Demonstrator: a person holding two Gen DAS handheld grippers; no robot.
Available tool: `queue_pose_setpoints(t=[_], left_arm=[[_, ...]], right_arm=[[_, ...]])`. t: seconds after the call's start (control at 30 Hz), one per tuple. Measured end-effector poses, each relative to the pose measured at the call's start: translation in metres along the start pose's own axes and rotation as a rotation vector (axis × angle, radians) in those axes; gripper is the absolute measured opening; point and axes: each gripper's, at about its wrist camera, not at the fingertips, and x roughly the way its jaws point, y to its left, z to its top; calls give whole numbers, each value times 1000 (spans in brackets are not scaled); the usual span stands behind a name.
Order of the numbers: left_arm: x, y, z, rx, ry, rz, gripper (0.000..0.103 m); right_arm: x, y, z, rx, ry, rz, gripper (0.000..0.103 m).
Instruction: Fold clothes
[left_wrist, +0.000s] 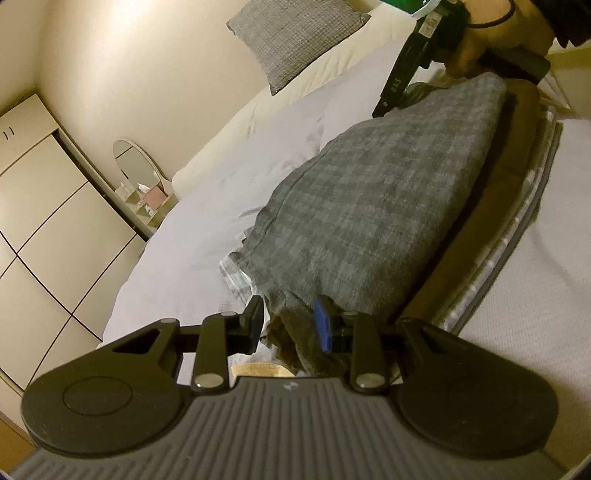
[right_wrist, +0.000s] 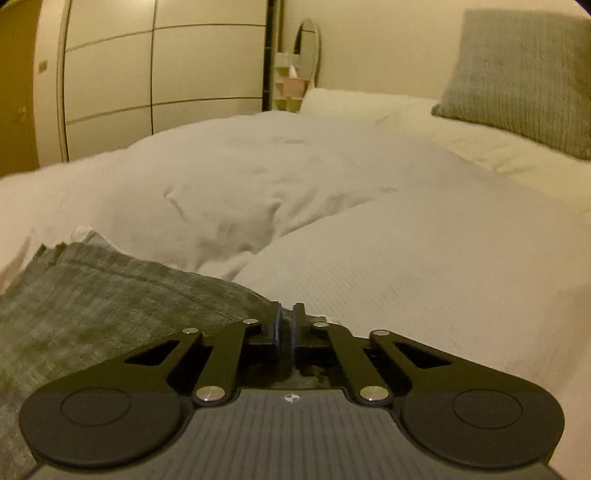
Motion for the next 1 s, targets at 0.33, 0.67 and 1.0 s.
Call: queue_pose_setpoints(t=[0.33, 0.67, 1.0], left_arm=[[-17, 15, 4, -93, -22, 31, 29], [-7, 5, -5, -98, 27, 4, 30], [-33, 20, -10, -290, 84, 4, 35]], right_arm=[[-100, 34, -26, 46, -135, 75, 14], [-127, 75, -88, -95, -76, 96, 14], [-153, 77, -94, -20, -83, 58, 25]])
